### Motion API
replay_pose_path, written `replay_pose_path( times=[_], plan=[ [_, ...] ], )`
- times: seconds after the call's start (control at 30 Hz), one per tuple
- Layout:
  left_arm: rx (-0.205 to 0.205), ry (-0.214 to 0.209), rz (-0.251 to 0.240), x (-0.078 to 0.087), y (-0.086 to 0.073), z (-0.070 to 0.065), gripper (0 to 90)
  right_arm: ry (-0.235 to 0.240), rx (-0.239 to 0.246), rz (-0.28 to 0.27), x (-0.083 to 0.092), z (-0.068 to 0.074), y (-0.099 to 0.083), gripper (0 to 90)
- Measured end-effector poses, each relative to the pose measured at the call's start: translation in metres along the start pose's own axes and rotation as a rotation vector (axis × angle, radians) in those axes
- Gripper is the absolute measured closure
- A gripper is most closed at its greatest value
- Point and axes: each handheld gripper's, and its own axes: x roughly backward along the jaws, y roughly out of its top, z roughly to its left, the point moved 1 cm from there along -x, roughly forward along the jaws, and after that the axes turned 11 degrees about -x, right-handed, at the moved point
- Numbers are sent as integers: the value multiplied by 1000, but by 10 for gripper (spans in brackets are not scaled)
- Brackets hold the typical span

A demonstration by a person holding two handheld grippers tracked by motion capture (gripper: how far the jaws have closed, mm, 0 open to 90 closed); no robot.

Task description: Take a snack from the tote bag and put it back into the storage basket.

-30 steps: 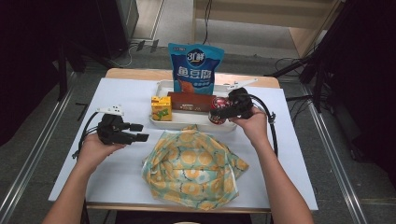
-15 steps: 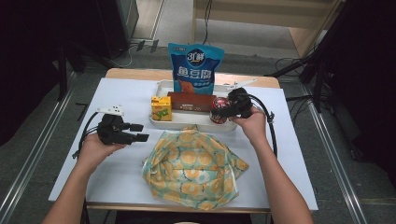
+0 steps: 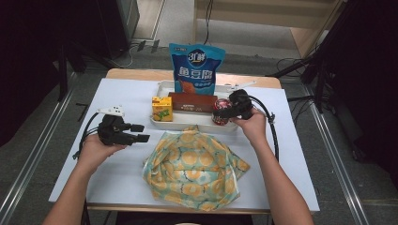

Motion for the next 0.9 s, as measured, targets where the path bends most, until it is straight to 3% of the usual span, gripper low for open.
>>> replay_pose_path(
  times=[0.63, 0.9],
  plan=[
    [-8, -1, -8, -2, 3, 1, 403, -20, -19, 24, -14, -2, -12, 266],
    [-11, -10, 2, -7, 5, 1, 402, -27, 2, 18, -14, 2, -17, 265]
  ],
)
